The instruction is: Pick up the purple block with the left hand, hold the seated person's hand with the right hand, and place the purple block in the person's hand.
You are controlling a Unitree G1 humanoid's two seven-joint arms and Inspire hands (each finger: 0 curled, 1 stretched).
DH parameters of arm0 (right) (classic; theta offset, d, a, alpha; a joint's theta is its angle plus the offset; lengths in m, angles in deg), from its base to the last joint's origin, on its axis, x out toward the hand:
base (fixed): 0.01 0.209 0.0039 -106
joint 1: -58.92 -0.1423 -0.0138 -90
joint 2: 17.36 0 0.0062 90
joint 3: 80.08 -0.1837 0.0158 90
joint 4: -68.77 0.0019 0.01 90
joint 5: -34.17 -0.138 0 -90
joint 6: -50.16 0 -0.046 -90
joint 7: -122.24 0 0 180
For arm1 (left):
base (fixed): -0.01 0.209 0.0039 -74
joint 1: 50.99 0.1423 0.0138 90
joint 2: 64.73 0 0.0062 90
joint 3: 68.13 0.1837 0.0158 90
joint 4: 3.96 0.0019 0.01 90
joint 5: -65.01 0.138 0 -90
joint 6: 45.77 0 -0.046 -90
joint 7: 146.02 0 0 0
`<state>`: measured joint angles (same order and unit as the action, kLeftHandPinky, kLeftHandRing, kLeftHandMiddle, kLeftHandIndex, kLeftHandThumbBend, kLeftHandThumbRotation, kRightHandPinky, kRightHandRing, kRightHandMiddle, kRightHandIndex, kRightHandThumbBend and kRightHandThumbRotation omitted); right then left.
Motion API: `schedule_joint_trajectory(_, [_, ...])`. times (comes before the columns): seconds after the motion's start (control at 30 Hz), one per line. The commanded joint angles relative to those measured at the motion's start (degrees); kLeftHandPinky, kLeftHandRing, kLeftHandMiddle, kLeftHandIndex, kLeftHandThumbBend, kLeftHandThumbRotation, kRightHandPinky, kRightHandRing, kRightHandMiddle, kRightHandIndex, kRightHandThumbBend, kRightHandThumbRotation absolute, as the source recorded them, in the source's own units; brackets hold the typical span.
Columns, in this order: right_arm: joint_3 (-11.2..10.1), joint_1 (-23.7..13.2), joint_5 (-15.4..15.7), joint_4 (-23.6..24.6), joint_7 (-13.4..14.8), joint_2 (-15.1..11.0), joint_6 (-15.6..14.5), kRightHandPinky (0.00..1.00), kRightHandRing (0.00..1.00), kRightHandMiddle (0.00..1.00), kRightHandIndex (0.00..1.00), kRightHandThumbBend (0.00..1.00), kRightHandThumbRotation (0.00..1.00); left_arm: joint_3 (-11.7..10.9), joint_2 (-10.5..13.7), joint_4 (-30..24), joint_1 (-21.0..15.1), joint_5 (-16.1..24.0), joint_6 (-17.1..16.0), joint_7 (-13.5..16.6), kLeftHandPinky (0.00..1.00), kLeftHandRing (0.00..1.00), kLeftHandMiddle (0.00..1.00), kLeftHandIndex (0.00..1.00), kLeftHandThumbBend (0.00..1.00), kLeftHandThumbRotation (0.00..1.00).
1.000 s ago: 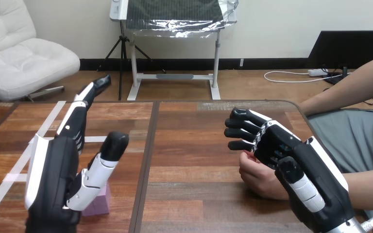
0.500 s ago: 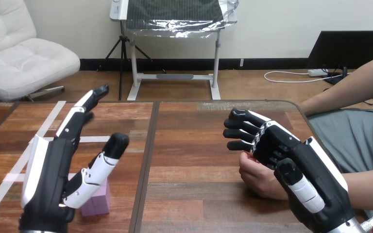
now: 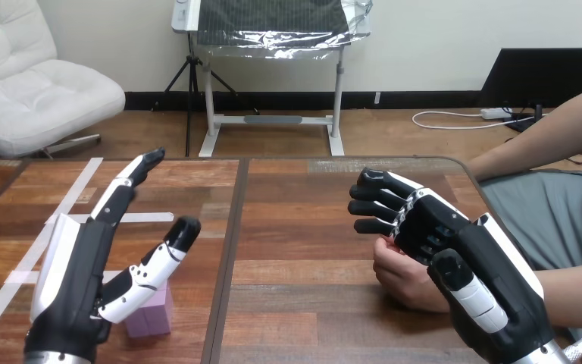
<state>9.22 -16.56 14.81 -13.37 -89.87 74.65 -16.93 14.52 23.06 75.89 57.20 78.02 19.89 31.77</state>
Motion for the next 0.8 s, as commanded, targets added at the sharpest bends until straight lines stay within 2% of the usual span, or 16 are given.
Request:
schedule_joint_trajectory(0.0, [-1.1, -2.7, -0.9, 3.2, -0.1, -0.8, 0.2, 0.79, 0.83, 0.84, 0.85, 0.93, 0.79, -0.3, 2.3, 2.4, -4.5, 1.0, 1.1, -0.4, 1.00, 0.94, 0.93, 0.91, 0.59, 0.67])
schedule_joint_trajectory(0.13, [-1.2, -2.6, -1.0, 3.3, -0.2, -0.8, 0.2, 0.79, 0.83, 0.84, 0.85, 0.94, 0.79, -0.3, 3.1, 4.0, -5.4, 1.7, 1.2, -0.3, 1.00, 0.94, 0.93, 0.91, 0.60, 0.65])
schedule_joint_trajectory(0.43, [-1.2, -2.6, -0.9, 3.4, -0.3, -0.9, 0.3, 0.79, 0.83, 0.84, 0.85, 0.94, 0.79, 0.2, 6.0, 8.7, -8.0, 7.5, 1.5, 1.1, 1.00, 0.92, 0.92, 0.91, 0.60, 0.63])
schedule_joint_trajectory(0.77, [-1.2, -2.3, -0.9, 4.0, -0.2, -0.8, -0.1, 0.78, 0.83, 0.84, 0.85, 0.95, 0.79, 1.0, 8.1, 14.0, -10.6, 11.9, 1.5, 2.6, 0.95, 0.88, 0.90, 0.88, 0.58, 0.56])
